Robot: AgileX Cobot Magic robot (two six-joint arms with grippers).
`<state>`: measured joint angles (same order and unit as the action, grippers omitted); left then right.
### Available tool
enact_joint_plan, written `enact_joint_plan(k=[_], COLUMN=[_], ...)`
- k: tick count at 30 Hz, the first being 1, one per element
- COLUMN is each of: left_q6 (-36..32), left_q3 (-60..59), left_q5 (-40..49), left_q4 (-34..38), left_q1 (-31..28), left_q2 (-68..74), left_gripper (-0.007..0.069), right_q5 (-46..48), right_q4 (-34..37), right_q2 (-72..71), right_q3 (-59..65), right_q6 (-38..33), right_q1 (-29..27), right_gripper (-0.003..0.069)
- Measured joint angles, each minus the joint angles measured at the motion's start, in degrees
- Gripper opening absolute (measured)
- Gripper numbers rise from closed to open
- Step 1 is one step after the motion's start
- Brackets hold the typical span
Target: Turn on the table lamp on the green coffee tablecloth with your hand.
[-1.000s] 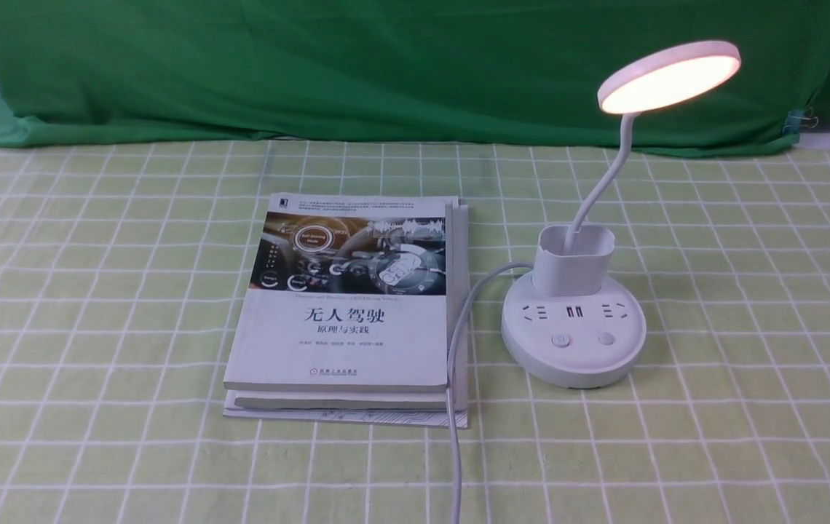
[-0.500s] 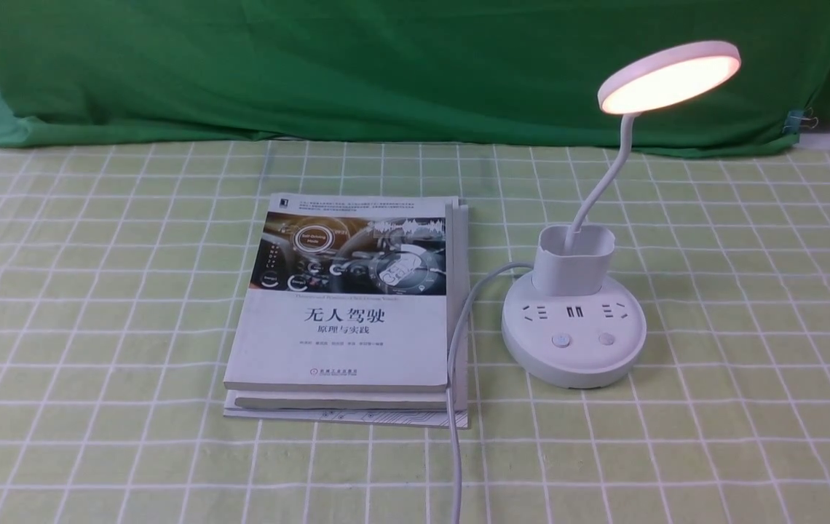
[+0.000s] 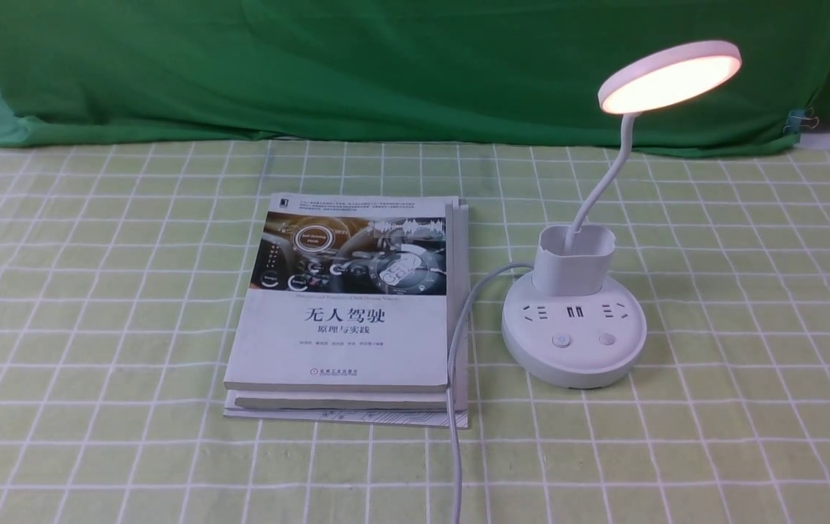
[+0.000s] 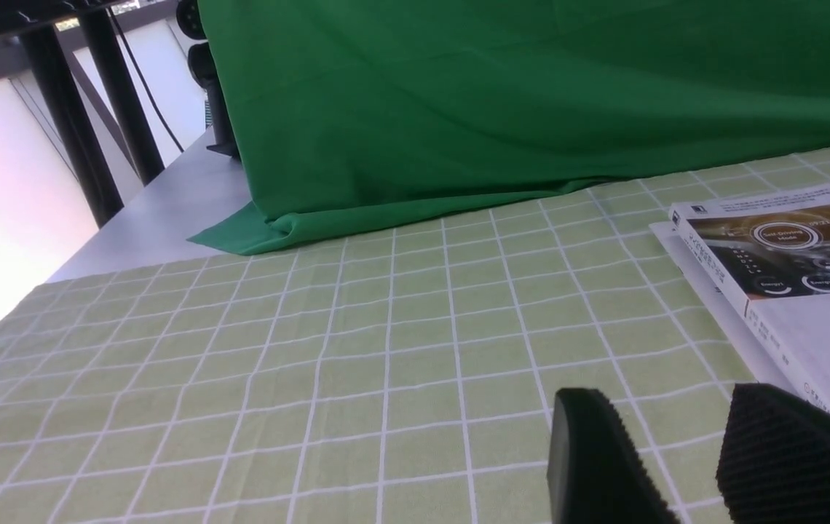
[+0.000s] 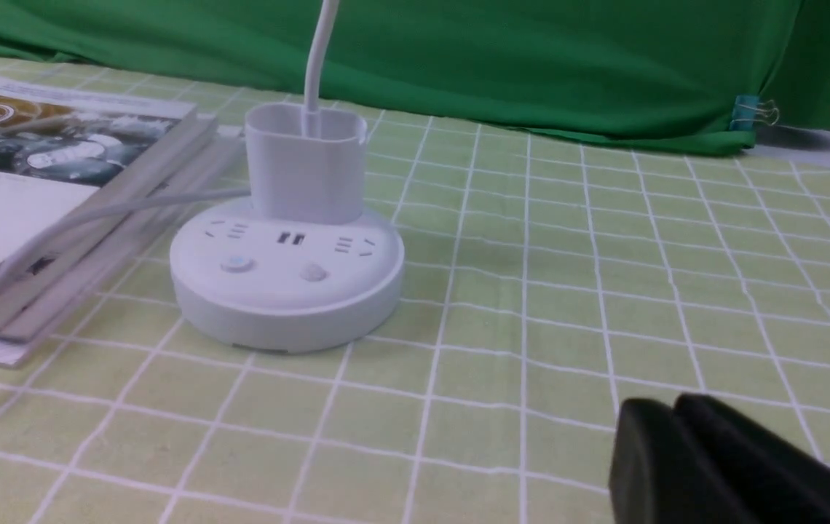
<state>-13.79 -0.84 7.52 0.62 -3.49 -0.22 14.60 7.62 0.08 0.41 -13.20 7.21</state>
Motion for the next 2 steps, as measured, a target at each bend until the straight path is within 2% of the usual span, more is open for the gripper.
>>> enact_joint_plan(k=[2], left_q6=[0.0], left_q3=[0.0], left_q5=[0.0], left_q4=[0.0], left_q1=[0.0], left_q2=[0.0], left_gripper=[0.0242], right_q5=[0.0], right_q4=[0.0], right_q2=[0.0], right_q3=[0.0], right_q6=[0.0], right_q1=[0.0], right_gripper=[0.009])
